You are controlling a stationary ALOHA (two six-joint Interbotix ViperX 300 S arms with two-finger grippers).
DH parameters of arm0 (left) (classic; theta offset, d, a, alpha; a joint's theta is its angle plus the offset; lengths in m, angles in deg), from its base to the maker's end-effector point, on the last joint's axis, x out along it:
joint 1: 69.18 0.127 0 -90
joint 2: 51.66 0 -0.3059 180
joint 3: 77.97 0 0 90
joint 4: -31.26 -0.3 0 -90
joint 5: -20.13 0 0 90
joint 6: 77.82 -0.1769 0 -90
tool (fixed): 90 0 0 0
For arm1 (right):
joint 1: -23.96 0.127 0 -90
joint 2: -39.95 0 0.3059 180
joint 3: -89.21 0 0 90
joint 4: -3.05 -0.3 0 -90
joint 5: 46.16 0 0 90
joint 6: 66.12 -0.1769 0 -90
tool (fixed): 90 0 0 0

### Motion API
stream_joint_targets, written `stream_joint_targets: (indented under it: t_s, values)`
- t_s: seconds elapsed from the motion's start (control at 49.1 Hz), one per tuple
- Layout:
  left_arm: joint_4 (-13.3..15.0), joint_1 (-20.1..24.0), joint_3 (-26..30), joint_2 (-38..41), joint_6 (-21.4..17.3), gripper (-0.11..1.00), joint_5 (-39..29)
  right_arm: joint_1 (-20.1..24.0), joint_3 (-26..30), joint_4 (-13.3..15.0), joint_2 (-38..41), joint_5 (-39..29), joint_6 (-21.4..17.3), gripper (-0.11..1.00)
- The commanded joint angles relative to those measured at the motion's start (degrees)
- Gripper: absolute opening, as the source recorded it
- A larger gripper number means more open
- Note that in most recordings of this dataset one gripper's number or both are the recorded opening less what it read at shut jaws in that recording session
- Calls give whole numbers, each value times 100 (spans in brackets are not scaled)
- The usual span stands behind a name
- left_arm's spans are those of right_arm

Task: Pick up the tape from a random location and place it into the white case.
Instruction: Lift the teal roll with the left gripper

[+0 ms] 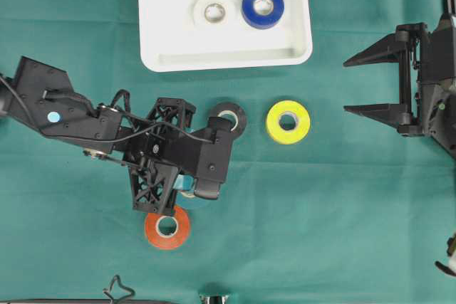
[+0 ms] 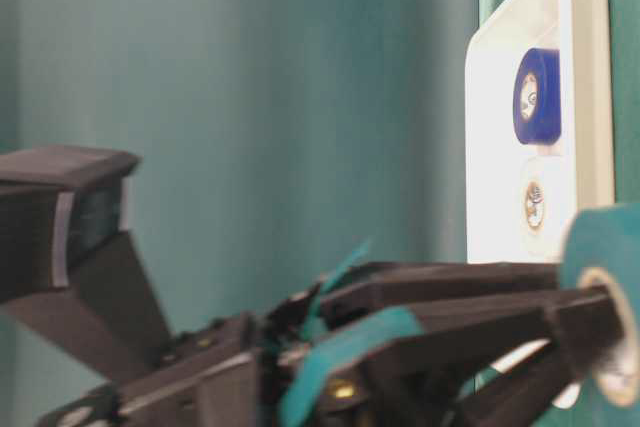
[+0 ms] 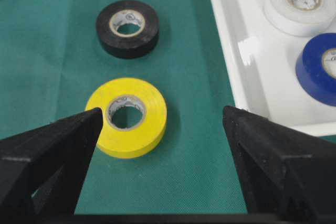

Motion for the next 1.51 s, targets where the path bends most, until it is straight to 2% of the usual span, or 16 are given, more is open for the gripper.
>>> stream_joint_targets:
  t_s: [0.0, 0.794, 1.262, 1.486]
  values:
    - [9, -18, 246, -264, 9, 20, -149, 9, 132, 9, 26, 26, 0, 89]
    - [-18, -141, 1151, -1169, 0, 20, -1512, 0, 132, 9, 26, 26, 0, 89]
    - [-18, -141, 1151, -1169, 0, 20, -1547, 0, 132, 9, 26, 0, 0, 89]
    - [-18, -149, 1160, -1169, -105, 20, -1846, 9, 132, 9, 26, -26, 0, 89]
